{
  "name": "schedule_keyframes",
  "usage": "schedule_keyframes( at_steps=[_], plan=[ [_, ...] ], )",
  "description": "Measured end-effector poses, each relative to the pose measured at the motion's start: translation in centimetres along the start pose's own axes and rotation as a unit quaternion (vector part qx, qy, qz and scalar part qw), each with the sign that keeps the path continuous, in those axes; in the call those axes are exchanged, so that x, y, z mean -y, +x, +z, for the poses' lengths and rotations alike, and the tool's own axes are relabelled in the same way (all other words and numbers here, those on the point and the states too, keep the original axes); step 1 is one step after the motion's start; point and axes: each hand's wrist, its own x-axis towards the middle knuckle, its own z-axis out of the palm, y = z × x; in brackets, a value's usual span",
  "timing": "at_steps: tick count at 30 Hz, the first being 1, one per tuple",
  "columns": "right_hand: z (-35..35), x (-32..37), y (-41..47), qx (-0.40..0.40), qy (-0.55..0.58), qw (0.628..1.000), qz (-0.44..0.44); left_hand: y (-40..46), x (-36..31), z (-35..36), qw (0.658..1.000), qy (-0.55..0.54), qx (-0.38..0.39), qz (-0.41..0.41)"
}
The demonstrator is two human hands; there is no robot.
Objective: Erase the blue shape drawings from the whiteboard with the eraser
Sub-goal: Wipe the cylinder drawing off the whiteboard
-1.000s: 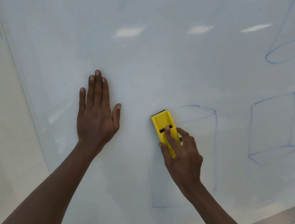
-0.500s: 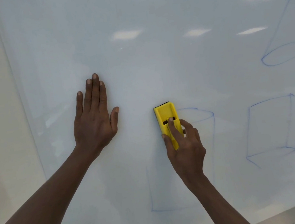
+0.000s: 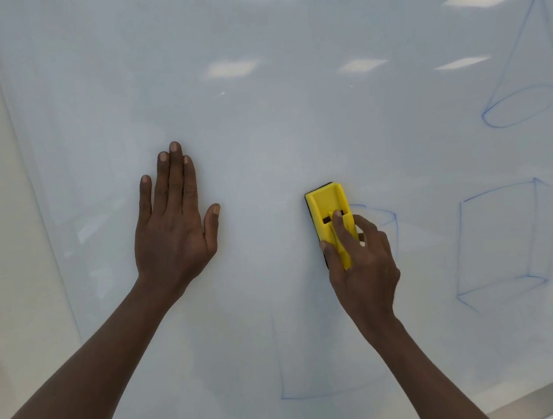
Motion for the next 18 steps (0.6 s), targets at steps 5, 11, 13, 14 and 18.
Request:
schedule_keyframes(
  at_steps=[5, 11, 13, 14, 18],
  plan=[
    [0.1, -0.8, -3.1, 0.028, 0.002, 0.998, -0.052, 0.1, 0.1, 0.0, 1.0, -0.003, -0.006, 0.003],
    [-0.7, -3.5, -3.0, 0.025, -0.01, 1.0, 0.004, 0.0, 0.1, 0.0, 1.0, 0.001, -0.004, 0.005],
    [-0.8, -3.2, -1.4, 0.012, -0.01, 1.0, 0.018, 0.0, 0.2, 0.1, 1.0, 0.001, -0.005, 0.005],
    [-0.8, -3.0, -0.7, 0.007, -0.008, 1.0, 0.02, 0.0, 0.2, 0.1, 1.0, 0.001, -0.005, 0.005],
    [-0.6, -1.5, 0.2, 0.006, -0.006, 1.0, -0.003, -0.1, 0.1, 0.2, 1.0, -0.002, -0.011, 0.007]
  ],
)
